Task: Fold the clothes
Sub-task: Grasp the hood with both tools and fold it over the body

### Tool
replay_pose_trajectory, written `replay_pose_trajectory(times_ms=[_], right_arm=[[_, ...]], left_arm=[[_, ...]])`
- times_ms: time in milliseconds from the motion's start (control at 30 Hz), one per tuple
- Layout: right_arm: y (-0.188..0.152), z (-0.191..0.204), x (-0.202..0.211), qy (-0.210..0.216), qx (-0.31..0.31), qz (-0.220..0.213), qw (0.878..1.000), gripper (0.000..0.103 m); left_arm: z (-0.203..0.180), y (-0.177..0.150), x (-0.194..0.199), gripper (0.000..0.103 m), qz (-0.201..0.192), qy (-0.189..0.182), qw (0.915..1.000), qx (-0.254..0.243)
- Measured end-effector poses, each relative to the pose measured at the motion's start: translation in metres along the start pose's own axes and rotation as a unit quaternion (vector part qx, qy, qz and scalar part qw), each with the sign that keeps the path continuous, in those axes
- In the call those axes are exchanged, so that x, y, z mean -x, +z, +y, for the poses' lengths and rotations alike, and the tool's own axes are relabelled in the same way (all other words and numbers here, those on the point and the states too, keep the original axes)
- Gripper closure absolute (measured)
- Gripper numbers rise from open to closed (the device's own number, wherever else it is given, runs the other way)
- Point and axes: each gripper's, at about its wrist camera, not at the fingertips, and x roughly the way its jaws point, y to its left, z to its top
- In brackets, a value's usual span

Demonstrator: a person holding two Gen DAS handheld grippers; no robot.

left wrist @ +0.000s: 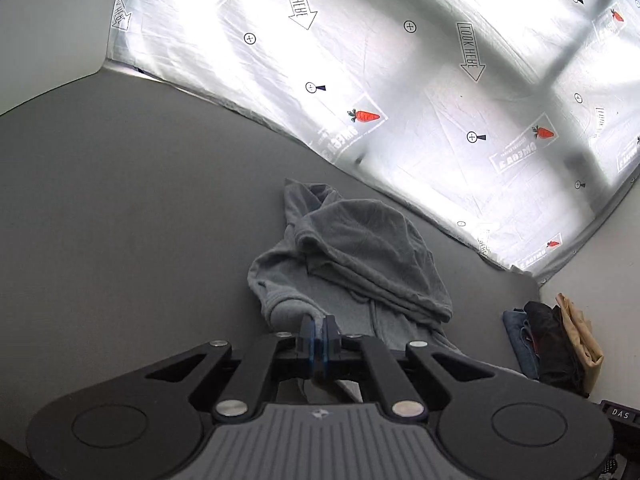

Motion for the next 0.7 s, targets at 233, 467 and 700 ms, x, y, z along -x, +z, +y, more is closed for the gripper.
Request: replay_pose_trajectory(times_ms=[233,467,700], right_arm=[[0.020,-0.001,-0.017,0.001,-0.023,-0.008,1.000,0.100],[0.043,0.008,-0.032,-0.005,-0.027,-0.037,0.999,0.101],[0.087,0.019,-0.063,-0.004,-0.029,-0.059,0.998,0.101]], left_arm=[[-0.001,0.019,-0.018,0.100,-0.004,0.008,1.0000,0.003],[-0.013,0.039,-0.031,0.100,-0.035,0.024,0.9988,-0.024],[-0.027,0.081,-0.062,0.100,-0.055,0.011,0.9975,-0.043]])
